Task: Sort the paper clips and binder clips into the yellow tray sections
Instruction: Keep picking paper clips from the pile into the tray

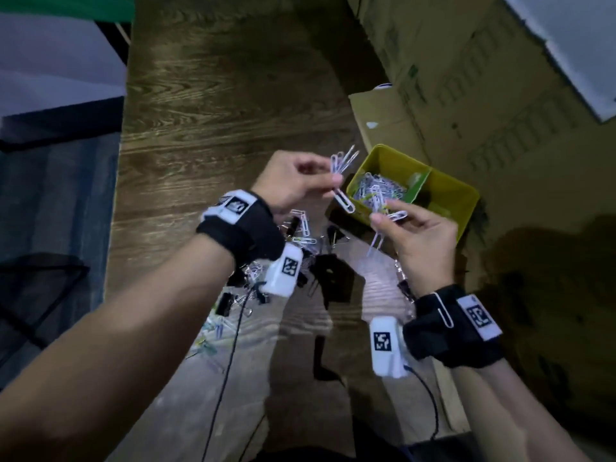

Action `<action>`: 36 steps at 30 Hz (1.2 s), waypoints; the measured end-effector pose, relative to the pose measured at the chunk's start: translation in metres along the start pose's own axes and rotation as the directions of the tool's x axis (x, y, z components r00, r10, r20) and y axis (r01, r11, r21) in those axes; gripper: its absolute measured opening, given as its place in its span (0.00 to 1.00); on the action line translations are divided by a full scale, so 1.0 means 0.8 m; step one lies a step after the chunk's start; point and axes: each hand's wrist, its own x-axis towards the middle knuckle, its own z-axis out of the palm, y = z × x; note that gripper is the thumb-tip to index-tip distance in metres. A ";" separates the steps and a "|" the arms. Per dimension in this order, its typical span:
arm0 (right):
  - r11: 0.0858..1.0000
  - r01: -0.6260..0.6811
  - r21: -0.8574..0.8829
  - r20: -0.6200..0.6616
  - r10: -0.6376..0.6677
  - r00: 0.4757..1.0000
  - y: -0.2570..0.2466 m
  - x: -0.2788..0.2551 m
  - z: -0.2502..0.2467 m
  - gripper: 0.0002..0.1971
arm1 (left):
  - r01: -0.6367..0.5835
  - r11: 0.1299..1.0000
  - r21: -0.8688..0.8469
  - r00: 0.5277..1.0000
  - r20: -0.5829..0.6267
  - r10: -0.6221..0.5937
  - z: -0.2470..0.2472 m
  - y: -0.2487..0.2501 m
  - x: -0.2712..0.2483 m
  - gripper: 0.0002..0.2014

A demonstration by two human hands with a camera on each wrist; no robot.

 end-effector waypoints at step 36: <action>0.609 0.545 -0.576 0.736 0.097 0.669 0.061 -0.039 0.116 0.08 | -0.073 0.487 0.871 0.997 0.052 0.055 -0.215 -0.150 -0.141 0.17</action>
